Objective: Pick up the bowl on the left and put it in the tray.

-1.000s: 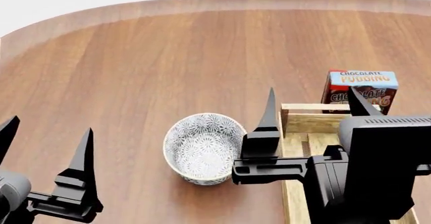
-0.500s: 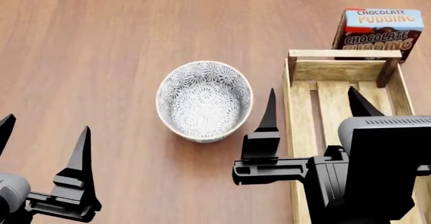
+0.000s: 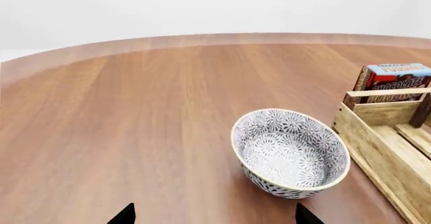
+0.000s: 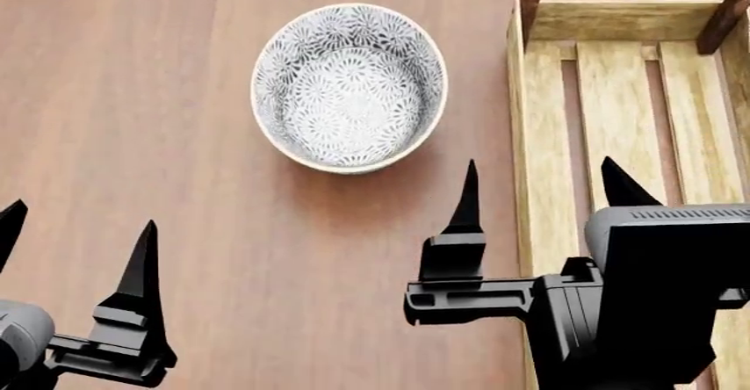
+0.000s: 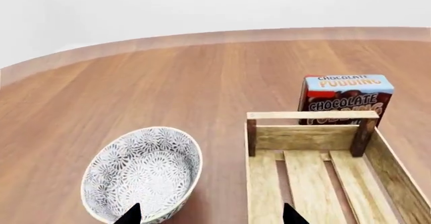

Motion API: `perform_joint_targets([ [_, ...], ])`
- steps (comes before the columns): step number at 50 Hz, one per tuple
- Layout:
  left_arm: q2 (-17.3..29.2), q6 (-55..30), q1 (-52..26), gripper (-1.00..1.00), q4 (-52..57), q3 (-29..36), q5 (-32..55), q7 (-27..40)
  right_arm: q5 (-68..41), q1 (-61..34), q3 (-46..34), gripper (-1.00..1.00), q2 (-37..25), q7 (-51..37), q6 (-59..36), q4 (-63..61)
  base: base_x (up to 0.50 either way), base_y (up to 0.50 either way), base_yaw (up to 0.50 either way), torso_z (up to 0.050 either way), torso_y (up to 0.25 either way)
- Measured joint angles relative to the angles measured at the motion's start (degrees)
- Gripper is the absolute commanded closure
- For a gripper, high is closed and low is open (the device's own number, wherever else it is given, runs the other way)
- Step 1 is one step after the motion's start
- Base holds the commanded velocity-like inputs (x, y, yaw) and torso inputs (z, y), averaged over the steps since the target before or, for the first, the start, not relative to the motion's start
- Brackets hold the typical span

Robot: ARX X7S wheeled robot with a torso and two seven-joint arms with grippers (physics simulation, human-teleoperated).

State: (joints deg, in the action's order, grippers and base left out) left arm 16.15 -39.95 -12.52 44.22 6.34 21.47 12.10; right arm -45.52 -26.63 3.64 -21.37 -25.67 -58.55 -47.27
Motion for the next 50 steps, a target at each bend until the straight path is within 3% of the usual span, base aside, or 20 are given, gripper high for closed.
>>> perform_joint_targets([
  [11, -0.1, 0.3, 0.4, -1.0, -0.5, -0.2, 0.5, 0.5, 3.3, 0.2, -4.4, -1.0, -2.2, 3.1, 3.1, 0.8, 0.0, 0.0, 0.0, 0.0, -0.074],
  [31, 0.3, 1.0, 1.2, -1.0, -1.6, -0.6, 1.0, 1.0, 30.2, -19.5, -42.7, -1.0, -14.4, 19.5, 8.7, 11.4, 0.0, 0.0, 0.0, 0.0, 0.0],
  [50, 0.9, 2.2, 1.7, -1.0, -2.4, -0.6, 1.2, 1.1, 42.7, -33.0, -61.9, -1.0, -14.1, 30.9, 18.8, 33.5, 0.0, 0.0, 0.0, 0.0, 0.0],
])
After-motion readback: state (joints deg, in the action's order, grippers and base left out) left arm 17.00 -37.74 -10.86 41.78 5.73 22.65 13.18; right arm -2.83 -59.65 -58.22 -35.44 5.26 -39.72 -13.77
